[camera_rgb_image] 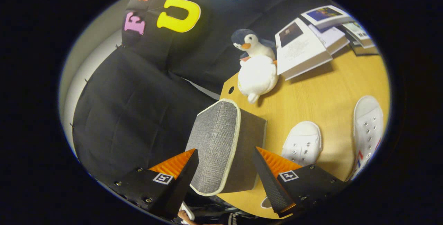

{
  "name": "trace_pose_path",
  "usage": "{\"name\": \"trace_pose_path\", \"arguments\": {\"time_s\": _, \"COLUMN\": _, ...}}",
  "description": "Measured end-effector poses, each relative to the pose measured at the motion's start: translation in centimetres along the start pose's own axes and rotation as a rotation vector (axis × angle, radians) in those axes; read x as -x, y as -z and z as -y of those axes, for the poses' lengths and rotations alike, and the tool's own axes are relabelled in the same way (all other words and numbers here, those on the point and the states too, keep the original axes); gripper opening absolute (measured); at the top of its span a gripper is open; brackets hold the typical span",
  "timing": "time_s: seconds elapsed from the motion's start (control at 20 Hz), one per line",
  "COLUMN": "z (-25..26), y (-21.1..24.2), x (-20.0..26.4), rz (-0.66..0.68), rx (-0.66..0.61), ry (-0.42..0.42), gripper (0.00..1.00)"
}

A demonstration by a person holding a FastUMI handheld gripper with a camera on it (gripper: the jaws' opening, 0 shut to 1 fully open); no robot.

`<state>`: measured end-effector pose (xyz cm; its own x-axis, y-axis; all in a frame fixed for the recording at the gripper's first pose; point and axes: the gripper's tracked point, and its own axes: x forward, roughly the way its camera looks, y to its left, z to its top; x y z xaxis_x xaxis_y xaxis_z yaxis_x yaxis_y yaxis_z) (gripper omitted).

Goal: Open the storage box then place both shoes into the box .Put the left shoe in first, then the right shoe, with the right side of both shoes facing outward in a uniform manner.

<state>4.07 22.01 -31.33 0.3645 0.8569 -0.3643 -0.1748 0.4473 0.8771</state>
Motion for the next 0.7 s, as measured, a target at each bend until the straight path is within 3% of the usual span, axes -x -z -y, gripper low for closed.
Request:
{"name": "trace_pose_path", "arguments": {"time_s": 0.35, "z": 0.5, "y": 0.8, "x": -3.7, "rz": -0.031, "rx": -0.244, "ry": -0.107, "gripper": 0.95}}
{"name": "trace_pose_path", "arguments": {"time_s": 0.4, "z": 0.1, "y": 0.6, "x": -4.3, "rz": -0.033, "rx": -0.261, "ry": -0.127, "gripper": 0.88}}
{"name": "trace_pose_path", "arguments": {"time_s": 0.5, "z": -0.3, "y": 0.9, "x": -5.3, "rz": -0.049, "rx": -0.249, "ry": -0.135, "gripper": 0.87}}
{"name": "trace_pose_path", "arguments": {"time_s": 0.6, "z": 0.2, "y": 1.2, "x": -5.6, "rz": -0.061, "rx": -0.211, "ry": -0.102, "gripper": 0.62}}
{"name": "trace_pose_path", "arguments": {"time_s": 0.7, "z": -1.1, "y": 0.8, "x": -5.6, "rz": -0.073, "rx": -0.226, "ry": -0.15, "gripper": 0.31}}
